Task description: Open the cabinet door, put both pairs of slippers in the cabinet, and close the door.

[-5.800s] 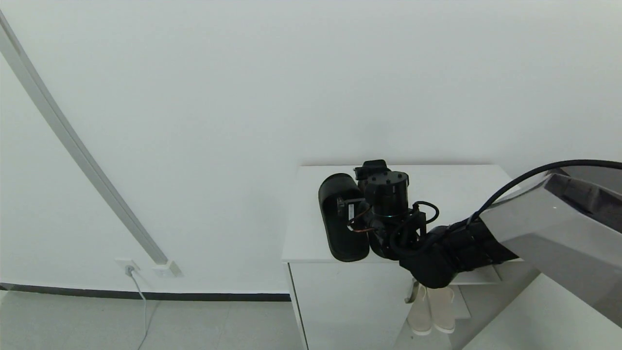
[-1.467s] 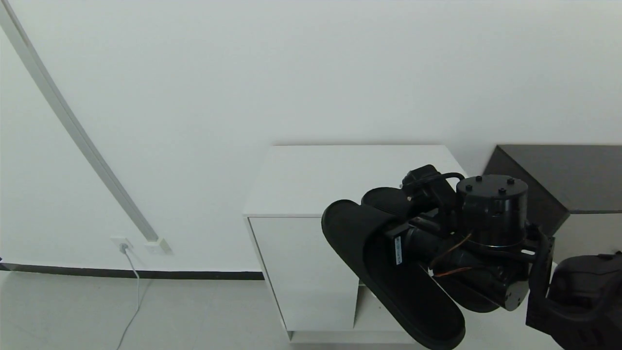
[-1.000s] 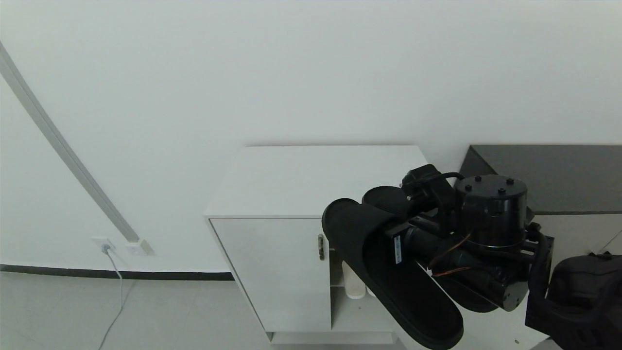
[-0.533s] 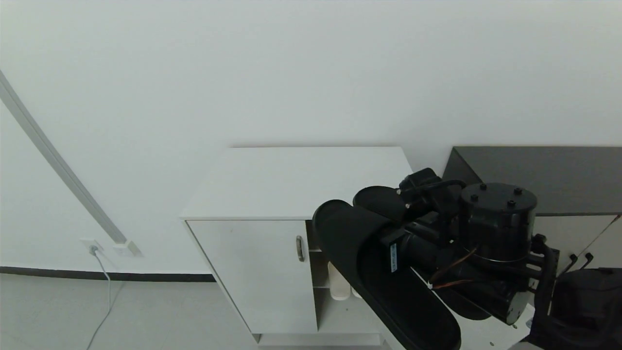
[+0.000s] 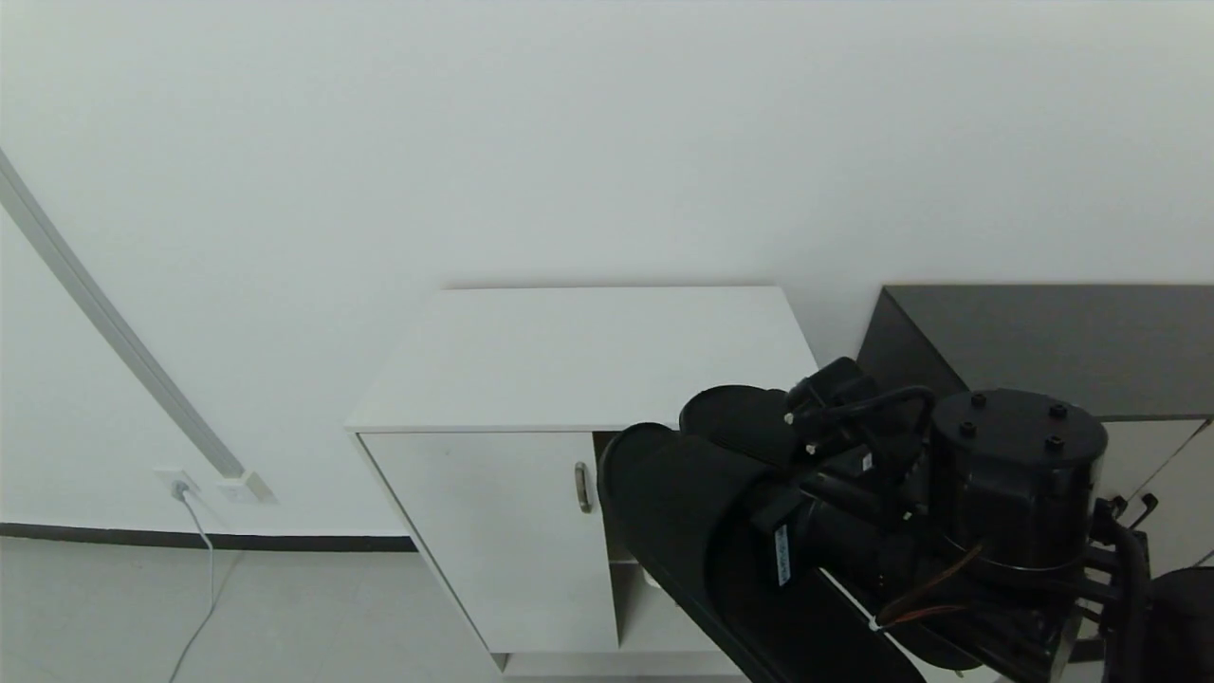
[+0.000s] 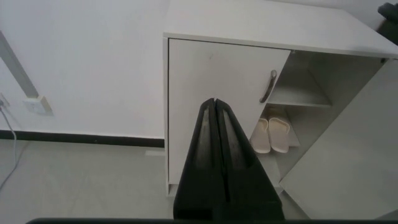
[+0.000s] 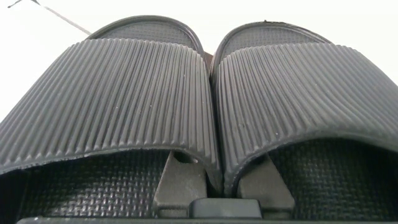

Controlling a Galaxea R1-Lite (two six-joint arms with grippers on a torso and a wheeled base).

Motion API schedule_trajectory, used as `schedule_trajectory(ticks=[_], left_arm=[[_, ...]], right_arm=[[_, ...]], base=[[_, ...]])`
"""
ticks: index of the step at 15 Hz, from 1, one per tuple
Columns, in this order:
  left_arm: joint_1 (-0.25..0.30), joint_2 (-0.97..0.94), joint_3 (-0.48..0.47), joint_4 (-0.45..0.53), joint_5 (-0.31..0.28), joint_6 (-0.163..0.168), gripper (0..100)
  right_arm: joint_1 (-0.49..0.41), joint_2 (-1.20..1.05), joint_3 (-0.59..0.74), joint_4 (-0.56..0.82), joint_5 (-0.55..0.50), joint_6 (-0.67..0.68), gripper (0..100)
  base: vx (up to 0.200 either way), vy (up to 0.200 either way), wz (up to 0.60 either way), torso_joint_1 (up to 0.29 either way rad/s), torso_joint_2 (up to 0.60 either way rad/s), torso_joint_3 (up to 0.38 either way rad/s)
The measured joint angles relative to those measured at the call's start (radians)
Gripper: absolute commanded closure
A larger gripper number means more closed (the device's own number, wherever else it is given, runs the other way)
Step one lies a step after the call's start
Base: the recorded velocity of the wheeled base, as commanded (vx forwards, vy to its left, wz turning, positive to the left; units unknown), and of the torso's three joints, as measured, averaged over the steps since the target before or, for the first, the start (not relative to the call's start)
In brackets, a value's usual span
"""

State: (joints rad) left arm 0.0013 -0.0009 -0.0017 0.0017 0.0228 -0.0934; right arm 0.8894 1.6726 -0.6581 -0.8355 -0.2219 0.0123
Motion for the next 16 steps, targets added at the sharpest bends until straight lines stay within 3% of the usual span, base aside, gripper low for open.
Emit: schedule_trajectory(ticks=[4,16], left_arm=[[0.000,0.000,0.000,0.000,0.000,0.000,100],[-0.001,0.000,0.000,0.000,0.000,0.000,100]], right_arm=[[0.003,-0.009,0.015,-0.003,0.000,0.000,100],[0.005,-0.006,0.029,0.000,-0.002,-0.002,100]], base=[[0.000,0.000,0.00,-0.027,0.07,0.035],[0.000,0.000,0.00,-0.181,0.41,0.230]])
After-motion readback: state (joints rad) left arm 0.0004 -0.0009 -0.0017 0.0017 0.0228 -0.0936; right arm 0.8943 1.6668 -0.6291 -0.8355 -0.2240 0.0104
